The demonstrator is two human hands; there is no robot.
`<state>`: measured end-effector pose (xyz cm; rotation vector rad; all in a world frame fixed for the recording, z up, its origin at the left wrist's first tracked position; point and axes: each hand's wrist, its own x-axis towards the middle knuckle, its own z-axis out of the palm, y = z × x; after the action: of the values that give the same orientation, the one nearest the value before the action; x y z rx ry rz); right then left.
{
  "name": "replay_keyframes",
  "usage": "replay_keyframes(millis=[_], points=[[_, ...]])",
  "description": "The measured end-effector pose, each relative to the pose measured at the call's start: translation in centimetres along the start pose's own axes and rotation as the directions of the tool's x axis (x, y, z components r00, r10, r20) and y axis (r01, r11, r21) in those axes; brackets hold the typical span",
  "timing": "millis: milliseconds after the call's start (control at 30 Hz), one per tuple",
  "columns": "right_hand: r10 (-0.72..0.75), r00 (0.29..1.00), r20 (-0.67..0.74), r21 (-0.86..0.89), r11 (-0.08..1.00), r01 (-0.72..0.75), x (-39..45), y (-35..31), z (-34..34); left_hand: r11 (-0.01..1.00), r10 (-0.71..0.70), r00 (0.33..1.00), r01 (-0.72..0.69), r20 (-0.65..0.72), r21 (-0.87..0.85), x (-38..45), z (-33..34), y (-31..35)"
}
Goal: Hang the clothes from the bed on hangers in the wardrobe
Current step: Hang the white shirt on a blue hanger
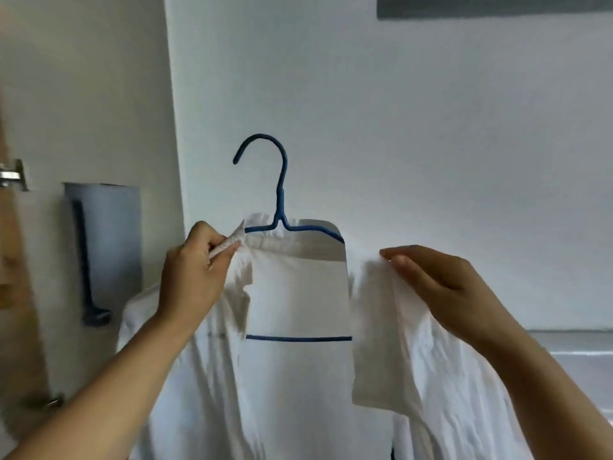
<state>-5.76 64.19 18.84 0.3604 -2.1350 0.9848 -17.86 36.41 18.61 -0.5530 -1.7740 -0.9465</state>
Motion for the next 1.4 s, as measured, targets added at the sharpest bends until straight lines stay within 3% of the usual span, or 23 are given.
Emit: replay_keyframes(millis=[133, 233, 367, 533, 600, 733, 867, 1033, 1167, 1267, 1400], points=[[-0.100, 0.979, 0.178, 0.121, 0.990, 0.079, 1.4, -2.5, 6.8, 0.994, -0.110, 0.993, 0.110, 0.039, 0.002, 0.0, -8.3, -3.1], [-0.141, 0.982, 0.126, 0.271, 0.957, 0.102, 1.9, -4.1, 11.8, 0.981, -0.188, 0.977, 0.182, 0.103, 0.067, -0.3, -13.1, -4.7], [-0.168, 0.969, 0.180, 0.417, 0.906, 0.080, 2.9, -7.1, 18.0, 0.970, -0.164, 0.985, 0.150, 0.059, 0.190, -0.7, -19.1, -5.6], [-0.257, 0.939, 0.227, 0.530, 0.842, 0.102, 3.9, -12.1, 25.2, 0.941, -0.282, 0.960, 0.275, 0.007, 0.198, -1.1, -24.7, -7.9], [-0.300, 0.929, 0.215, 0.537, 0.831, 0.144, 4.3, -14.1, 28.1, 0.904, -0.206, 0.977, 0.211, -0.053, 0.371, -1.1, -27.1, -9.7], [-0.379, 0.910, 0.169, 0.537, 0.809, 0.238, 5.6, -17.6, 33.6, 0.730, -0.060, 0.997, 0.079, -0.052, 0.679, -0.3, -31.1, -12.7], [-0.426, 0.890, 0.164, 0.511, 0.808, 0.293, 7.3, -19.9, 37.9, 0.824, -0.168, 0.956, 0.271, -0.242, 0.497, 0.9, -32.2, -15.2], [-0.482, 0.847, 0.226, 0.486, 0.809, 0.331, 8.9, -21.1, 40.3, 0.789, -0.362, 0.820, 0.523, -0.443, 0.323, 2.5, -31.9, -18.0], [-0.543, 0.726, 0.423, 0.583, 0.776, 0.241, 10.3, -20.9, 40.4, 0.789, -0.385, 0.809, 0.538, -0.444, 0.296, 2.8, -31.8, -19.2], [-0.579, 0.523, 0.625, 0.730, 0.670, -0.130, 10.8, -20.0, 39.5, 0.785, -0.386, 0.821, 0.531, -0.420, 0.318, 2.3, -31.2, -19.9], [-0.634, 0.270, 0.724, 0.671, 0.557, -0.490, 10.9, -17.3, 38.7, 0.777, -0.455, 0.793, 0.576, -0.406, 0.255, 1.7, -29.3, -20.9]])
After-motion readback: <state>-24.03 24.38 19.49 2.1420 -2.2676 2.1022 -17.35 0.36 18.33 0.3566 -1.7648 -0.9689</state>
